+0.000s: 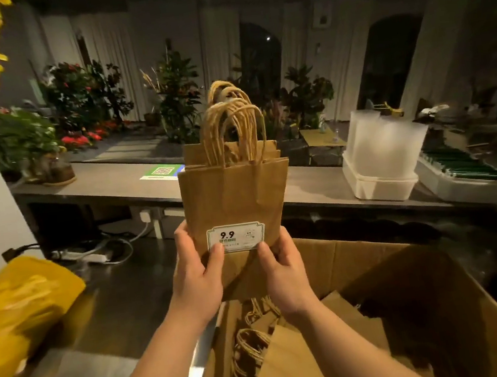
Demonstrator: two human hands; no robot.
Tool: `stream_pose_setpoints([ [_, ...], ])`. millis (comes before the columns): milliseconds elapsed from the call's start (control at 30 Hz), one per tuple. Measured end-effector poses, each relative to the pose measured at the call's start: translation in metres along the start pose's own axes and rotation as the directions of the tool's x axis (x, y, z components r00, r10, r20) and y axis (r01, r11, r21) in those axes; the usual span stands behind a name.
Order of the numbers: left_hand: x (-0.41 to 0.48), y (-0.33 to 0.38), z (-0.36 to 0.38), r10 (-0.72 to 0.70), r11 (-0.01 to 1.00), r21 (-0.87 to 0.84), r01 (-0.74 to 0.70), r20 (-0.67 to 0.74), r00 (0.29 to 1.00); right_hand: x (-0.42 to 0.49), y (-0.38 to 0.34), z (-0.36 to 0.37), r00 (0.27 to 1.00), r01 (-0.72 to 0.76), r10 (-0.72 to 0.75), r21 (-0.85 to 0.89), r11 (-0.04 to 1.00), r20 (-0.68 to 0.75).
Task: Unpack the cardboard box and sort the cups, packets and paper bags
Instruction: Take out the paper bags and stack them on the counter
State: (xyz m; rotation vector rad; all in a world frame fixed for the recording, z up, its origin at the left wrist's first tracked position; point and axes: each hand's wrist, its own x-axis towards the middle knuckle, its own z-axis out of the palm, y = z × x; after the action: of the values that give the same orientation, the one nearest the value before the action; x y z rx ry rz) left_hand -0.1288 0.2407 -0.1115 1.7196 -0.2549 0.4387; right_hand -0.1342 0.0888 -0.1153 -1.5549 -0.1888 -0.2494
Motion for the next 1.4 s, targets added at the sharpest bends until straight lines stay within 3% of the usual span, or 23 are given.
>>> stream_pose_setpoints([
  [300,-0.032,-0.042,-0.02,-0.111,0.994,-0.007,0.111,0.021,0.994,-0.021,0.036,0.035,0.998,-0.062,0.062,-0.012,0.998,0.004],
  [500,-0.034,-0.05,-0.014,-0.095,0.995,0.015,0.096,-0.018,0.995,-0.026,0.037,0.029,0.99,-0.134,0.13,0.074,0.988,0.057],
  [667,-0.032,-0.053,-0.012,-0.079,0.995,0.05,0.082,-0.056,0.995,-0.026,0.043,0.014,0.967,-0.184,0.177,0.021,0.983,0.184],
  [867,-0.017,-0.038,0.002,-0.066,0.992,0.104,0.064,0.021,0.998,-0.016,0.046,0.008,0.992,-0.122,0.119,0.063,0.991,0.052],
  [1000,0.017,-0.026,0.019,-0.109,0.994,-0.001,0.112,0.199,0.974,0.008,0.032,-0.018,0.996,-0.034,0.041,0.085,0.996,-0.078],
  [1100,0.048,-0.019,0.04,-0.188,0.981,0.022,0.191,0.305,0.934,0.037,0.019,-0.047,0.993,0.015,-0.011,0.039,0.999,-0.117],
  [1167,0.069,-0.016,0.063,-0.23,0.973,0.08,0.216,0.296,0.927,0.063,0.01,-0.068,0.99,0.017,-0.017,-0.003,1.0,-0.142],
  [1333,0.148,0.004,0.135,-0.168,0.978,0.153,0.144,0.154,0.974,0.153,-0.017,-0.123,0.985,0.071,-0.092,-0.143,0.987,-0.147],
  [1400,0.183,0.007,0.159,-0.2,0.967,0.186,0.171,0.149,0.968,0.191,-0.021,-0.14,0.976,0.01,-0.045,-0.163,0.987,-0.214],
])
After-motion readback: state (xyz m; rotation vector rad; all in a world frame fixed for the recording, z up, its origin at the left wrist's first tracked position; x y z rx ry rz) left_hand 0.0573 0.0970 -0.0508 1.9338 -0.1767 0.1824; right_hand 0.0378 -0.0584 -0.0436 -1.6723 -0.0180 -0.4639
